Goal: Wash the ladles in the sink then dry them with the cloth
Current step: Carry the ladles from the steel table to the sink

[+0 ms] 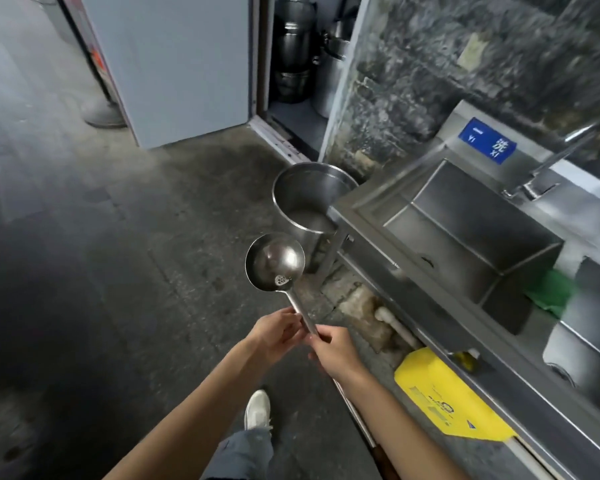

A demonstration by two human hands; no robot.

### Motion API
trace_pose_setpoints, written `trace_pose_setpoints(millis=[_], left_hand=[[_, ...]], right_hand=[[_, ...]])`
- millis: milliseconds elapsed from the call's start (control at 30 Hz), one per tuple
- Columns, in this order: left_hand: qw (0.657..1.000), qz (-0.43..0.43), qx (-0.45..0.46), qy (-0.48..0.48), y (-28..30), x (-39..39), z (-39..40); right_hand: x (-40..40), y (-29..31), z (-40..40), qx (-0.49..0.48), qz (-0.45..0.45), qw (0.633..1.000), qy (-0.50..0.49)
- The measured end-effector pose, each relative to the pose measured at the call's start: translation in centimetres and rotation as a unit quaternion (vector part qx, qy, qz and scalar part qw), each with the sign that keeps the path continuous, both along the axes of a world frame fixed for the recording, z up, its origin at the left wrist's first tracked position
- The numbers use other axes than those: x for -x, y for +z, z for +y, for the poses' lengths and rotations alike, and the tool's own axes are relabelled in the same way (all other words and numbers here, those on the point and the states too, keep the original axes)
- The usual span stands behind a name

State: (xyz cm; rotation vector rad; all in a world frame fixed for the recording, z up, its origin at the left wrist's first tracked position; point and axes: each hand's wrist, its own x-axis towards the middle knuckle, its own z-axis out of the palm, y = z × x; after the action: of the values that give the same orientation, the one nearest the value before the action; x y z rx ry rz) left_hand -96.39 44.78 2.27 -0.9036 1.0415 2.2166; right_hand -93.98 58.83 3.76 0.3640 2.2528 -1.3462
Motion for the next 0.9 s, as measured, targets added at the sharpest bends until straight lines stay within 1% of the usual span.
trace_pose_setpoints(millis=[100, 167, 267, 433, 533, 667, 733, 800, 900], left_hand=[[0.999, 0.023, 0.006, -0.040, 1.4, 5.6, 1.7], [0.996, 0.032, 0.016, -0.080, 2.5, 8.6, 3.1], [0.992, 0.034, 0.006, -0.118, 3.2, 12.4, 5.6], [0.982, 0.044, 0.027, -0.182, 4.2, 16.7, 10.2], [0.977, 0.039, 0.038, -0.205, 4.3, 19.2, 13.3], [0.965, 0.062, 0.058, -0.246, 4.2, 22.9, 18.1], [0.966, 0.054, 0.072, -0.243, 3.9, 24.6, 20.4], [0.965, 0.046, 0.068, -0.248, 3.5, 26.5, 24.1], [0.962, 0.046, 0.060, -0.264, 2.7, 29.0, 28.7]], right_hand=[[4.6, 1.2, 1.5, 0.003, 0.024, 0.999, -0.036], [6.8, 2.1, 2.8, 0.010, 0.021, 0.997, -0.074], [9.0, 3.2, 4.8, 0.019, 0.013, 0.993, -0.113], [11.6, 3.1, 8.8, 0.026, 0.009, 0.985, -0.173], [13.0, 3.0, 11.5, 0.050, 0.003, 0.975, -0.217], [15.3, 2.4, 15.9, 0.094, 0.001, 0.962, -0.255], [16.3, 2.5, 17.5, 0.110, 0.004, 0.956, -0.272], [17.9, 2.2, 20.1, 0.114, 0.004, 0.949, -0.294], [20.5, 2.0, 23.9, 0.086, 0.002, 0.945, -0.316]])
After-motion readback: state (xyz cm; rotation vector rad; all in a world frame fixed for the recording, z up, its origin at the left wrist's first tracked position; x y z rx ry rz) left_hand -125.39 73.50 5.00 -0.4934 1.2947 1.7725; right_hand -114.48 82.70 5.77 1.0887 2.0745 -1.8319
